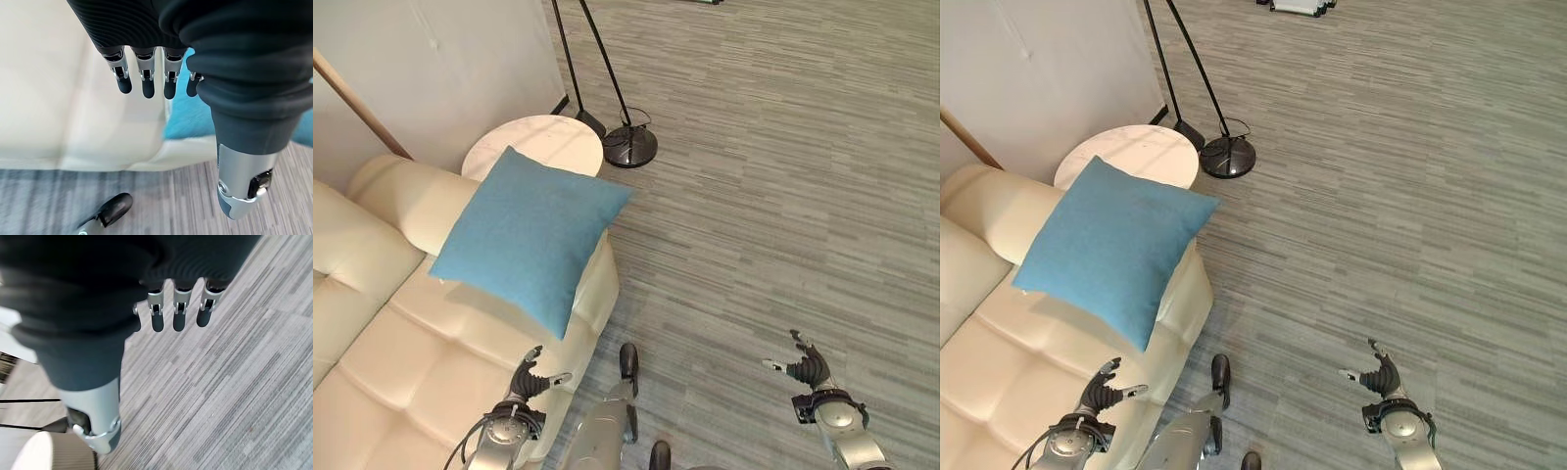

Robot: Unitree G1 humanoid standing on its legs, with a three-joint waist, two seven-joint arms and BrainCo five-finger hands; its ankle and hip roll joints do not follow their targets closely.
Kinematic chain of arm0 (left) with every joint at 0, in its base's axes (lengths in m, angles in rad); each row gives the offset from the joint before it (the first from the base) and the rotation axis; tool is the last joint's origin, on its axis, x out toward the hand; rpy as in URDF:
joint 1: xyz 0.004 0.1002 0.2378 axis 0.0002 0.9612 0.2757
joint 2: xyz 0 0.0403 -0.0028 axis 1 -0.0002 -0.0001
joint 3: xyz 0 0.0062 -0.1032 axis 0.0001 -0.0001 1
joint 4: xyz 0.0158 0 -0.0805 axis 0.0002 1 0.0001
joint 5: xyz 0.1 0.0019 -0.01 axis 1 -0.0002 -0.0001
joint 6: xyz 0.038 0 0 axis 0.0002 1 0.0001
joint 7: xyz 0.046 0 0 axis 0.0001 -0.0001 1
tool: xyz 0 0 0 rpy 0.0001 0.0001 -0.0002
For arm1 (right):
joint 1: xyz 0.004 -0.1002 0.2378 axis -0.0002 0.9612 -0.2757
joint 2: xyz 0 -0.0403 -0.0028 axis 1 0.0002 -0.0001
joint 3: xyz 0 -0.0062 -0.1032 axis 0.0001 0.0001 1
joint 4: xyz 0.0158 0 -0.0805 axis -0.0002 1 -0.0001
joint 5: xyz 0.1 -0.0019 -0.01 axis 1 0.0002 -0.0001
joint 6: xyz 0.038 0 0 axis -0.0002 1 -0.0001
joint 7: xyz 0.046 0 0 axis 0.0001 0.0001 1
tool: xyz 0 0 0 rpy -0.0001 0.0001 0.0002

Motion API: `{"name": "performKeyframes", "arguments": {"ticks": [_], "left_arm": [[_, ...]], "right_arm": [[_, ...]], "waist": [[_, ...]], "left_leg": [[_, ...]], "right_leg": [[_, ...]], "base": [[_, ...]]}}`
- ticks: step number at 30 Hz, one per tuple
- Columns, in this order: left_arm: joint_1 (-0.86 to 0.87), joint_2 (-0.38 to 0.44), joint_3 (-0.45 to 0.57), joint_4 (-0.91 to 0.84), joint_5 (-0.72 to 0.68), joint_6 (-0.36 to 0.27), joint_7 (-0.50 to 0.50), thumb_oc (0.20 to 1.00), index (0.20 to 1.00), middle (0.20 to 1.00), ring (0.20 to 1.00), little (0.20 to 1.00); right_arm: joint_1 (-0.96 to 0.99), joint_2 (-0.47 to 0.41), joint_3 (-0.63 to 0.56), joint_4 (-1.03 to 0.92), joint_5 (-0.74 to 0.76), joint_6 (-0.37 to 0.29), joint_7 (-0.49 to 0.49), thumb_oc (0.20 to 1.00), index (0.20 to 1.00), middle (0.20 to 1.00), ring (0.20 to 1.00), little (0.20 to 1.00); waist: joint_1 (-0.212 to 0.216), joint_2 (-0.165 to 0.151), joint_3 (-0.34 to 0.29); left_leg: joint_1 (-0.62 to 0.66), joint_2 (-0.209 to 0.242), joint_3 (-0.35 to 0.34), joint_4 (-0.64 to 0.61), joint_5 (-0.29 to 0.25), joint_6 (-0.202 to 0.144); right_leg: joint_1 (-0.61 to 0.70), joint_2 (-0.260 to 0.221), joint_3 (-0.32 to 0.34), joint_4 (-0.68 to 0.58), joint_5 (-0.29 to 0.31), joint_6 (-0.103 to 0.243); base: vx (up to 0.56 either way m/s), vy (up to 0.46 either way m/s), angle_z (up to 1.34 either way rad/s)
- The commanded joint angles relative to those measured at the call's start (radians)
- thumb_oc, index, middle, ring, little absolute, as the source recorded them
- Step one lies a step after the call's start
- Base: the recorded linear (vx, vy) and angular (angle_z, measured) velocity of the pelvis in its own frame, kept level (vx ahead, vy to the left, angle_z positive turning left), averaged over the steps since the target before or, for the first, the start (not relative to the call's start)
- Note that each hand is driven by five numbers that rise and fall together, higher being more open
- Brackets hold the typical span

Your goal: Pick up all the scattered cushions and arrange them neatly on the sofa.

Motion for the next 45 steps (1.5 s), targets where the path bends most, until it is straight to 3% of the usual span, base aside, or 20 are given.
{"name": "performKeyframes", "arguments": {"ticks": [1,5,7,10,11,12,13,14,16,20,23,24,29,33,42,45], "left_arm": [[-0.002,0.056,0.004,-0.016,-0.015,-0.014,0.031,1.000,1.000,1.000,1.000,1.000],[0.012,0.072,0.032,-0.022,-0.020,-0.013,0.040,1.000,1.000,1.000,1.000,1.000],[0.021,0.066,0.054,-0.023,-0.046,-0.014,0.050,1.000,1.000,1.000,1.000,1.000],[0.020,0.043,0.065,0.009,-0.093,-0.022,0.052,1.000,1.000,1.000,1.000,1.000],[0.020,0.040,0.062,0.025,-0.093,-0.021,0.052,1.000,1.000,1.000,1.000,1.000],[0.012,0.037,0.057,0.037,-0.088,-0.021,0.051,1.000,1.000,1.000,1.000,1.000],[0.008,0.037,0.055,0.045,-0.087,-0.020,0.051,1.000,1.000,1.000,1.000,1.000],[0.003,0.039,0.052,0.044,-0.077,-0.020,0.049,1.000,1.000,1.000,1.000,1.000],[0.002,0.033,0.035,0.047,-0.076,-0.023,0.032,1.000,1.000,1.000,1.000,1.000],[-0.003,0.037,0.039,0.045,-0.088,-0.022,0.029,1.000,1.000,1.000,1.000,1.000],[-0.020,0.051,0.059,0.007,-0.108,-0.026,0.040,1.000,1.000,1.000,1.000,1.000],[-0.023,0.060,0.061,0.002,-0.106,-0.028,0.038,1.000,1.000,1.000,1.000,1.000],[-0.033,0.118,0.083,-0.020,-0.110,-0.027,0.045,1.000,1.000,1.000,1.000,1.000],[-0.066,0.158,0.094,0.004,-0.122,-0.026,0.064,1.000,1.000,1.000,1.000,1.000],[-0.115,0.174,0.094,0.030,-0.149,-0.033,0.093,1.000,1.000,1.000,1.000,1.000],[-0.127,0.167,0.097,0.019,-0.175,-0.046,0.103,1.000,1.000,1.000,1.000,1.000]], "right_arm": [[0.023,-0.003,-0.037,-0.068,-0.025,-0.028,-0.004,1.000,1.000,1.000,1.000,1.000],[0.012,0.007,-0.027,-0.069,-0.040,-0.029,0.011,1.000,1.000,1.000,1.000,1.000],[0.005,0.017,-0.023,-0.074,-0.040,-0.028,0.015,1.000,1.000,1.000,1.000,1.000],[-0.011,0.016,-0.018,-0.072,-0.024,-0.033,0.012,1.000,1.000,1.000,1.000,1.000],[-0.016,0.014,-0.014,-0.071,-0.014,-0.029,0.014,1.000,1.000,1.000,1.000,1.000],[-0.013,0.009,-0.016,-0.065,-0.005,-0.025,0.010,1.000,1.000,1.000,1.000,1.000],[-0.009,0.006,-0.015,-0.060,-0.006,-0.026,0.006,1.000,1.000,1.000,1.000,1.000],[0.006,0.005,-0.021,-0.067,0.001,-0.028,0.011,1.000,1.000,1.000,1.000,1.000],[0.008,-0.004,-0.033,-0.054,0.009,-0.038,0.011,1.000,1.000,1.000,1.000,1.000],[0.008,-0.016,-0.061,-0.061,0.017,-0.043,0.004,1.000,1.000,1.000,1.000,1.000],[0.006,-0.056,-0.122,-0.119,0.034,-0.045,-0.018,1.000,1.000,1.000,1.000,1.000],[0.006,-0.075,-0.135,-0.141,0.040,-0.047,-0.015,1.000,1.000,1.000,1.000,1.000],[-0.052,-0.118,-0.090,-0.174,0.103,-0.035,0.032,1.000,1.000,1.000,1.000,1.000],[-0.132,-0.103,0.024,-0.163,0.147,-0.022,0.076,1.000,1.000,1.000,1.000,1.000],[-0.233,0.002,0.192,-0.144,0.129,-0.016,0.094,1.000,1.000,1.000,1.000,1.000],[-0.274,0.041,0.257,-0.105,0.089,-0.007,0.095,1.000,1.000,1.000,1.000,1.000]], "waist": [[0.044,-0.034,-0.054],[0.053,-0.048,-0.051],[0.057,-0.034,-0.045],[0.042,-0.011,-0.029],[0.028,-0.011,-0.014],[0.005,-0.010,0.003],[-0.004,-0.012,0.010],[-0.014,-0.021,0.014],[-0.011,-0.024,0.001],[-0.015,-0.029,-0.020],[-0.038,-0.042,-0.027],[-0.039,-0.049,-0.042],[-0.008,-0.084,-0.064],[0.033,-0.103,-0.071],[0.085,-0.115,-0.037],[0.099,-0.106,-0.023]], "left_leg": [[0.046,0.010,-0.108,0.031,0.055,-0.063],[0.108,-0.020,-0.130,0.046,-0.008,-0.018],[0.161,-0.025,-0.171,0.035,-0.033,-0.010],[0.203,-0.034,-0.238,0.027,-0.044,-0.017],[0.229,-0.051,-0.288,0.025,-0.053,-0.022],[0.257,-0.081,-0.368,0.015,-0.056,-0.032],[0.269,-0.094,-0.410,0.009,-0.054,-0.037],[0.275,-0.115,-0.460,0.021,-0.065,-0.045],[0.243,-0.124,-0.508,0.057,-0.076,-0.064],[0.235,-0.102,-0.493,0.046,-0.071,-0.073],[0.224,-0.020,-0.312,0.022,-0.068,-0.083],[0.236,-0.013,-0.298,0.009,-0.067,-0.083],[0.285,-0.007,-0.285,-0.022,-0.070,-0.086],[0.300,-0.013,-0.296,-0.047,-0.068,-0.089],[0.255,-0.023,-0.329,-0.048,-0.058,-0.086],[0.243,-0.030,-0.342,-0.059,-0.047,-0.084]], "right_leg": [[-0.172,-0.142,-0.016,0.217,0.025,0.079],[-0.265,-0.206,-0.024,0.457,0.156,0.133],[-0.349,-0.212,-0.037,0.516,0.142,0.112],[-0.415,-0.184,-0.034,0.439,0.073,0.076],[-0.450,-0.155,0.012,0.371,0.077,0.073],[-0.508,-0.095,0.115,0.266,0.125,0.083],[-0.524,-0.072,0.159,0.230,0.150,0.088],[-0.501,-0.070,0.196,0.193,0.157,0.088],[-0.432,-0.118,0.147,0.116,0.193,0.076],[-0.379,-0.141,0.058,0.067,0.186,0.068],[-0.352,-0.168,-0.017,0.045,0.173,0.072],[-0.337,-0.167,-0.032,0.041,0.166,0.071],[-0.299,-0.167,-0.047,0.042,0.147,0.070],[-0.291,-0.168,-0.059,0.033,0.148,0.074],[-0.329,-0.175,-0.070,0.025,0.170,0.084],[-0.347,-0.183,-0.072,0.030,0.180,0.090]], "base": [[0.54,0.204,0.02],[0.28,0.142,0.13],[0.27,0.054,0.58],[0.25,-0.043,1.08],[0.34,-0.158,1.82],[0.33,-0.174,1.85],[0.28,-0.191,2.02],[0.20,-0.193,2.85],[0.19,-0.295,3.46],[0.13,-0.133,1.93],[0.06,0.004,0.86],[0.16,0.017,0.21],[0.17,0.032,-0.19],[0.09,0.046,-0.14],[-0.02,0.049,0.10],[-0.08,0.072,0.04]]}}
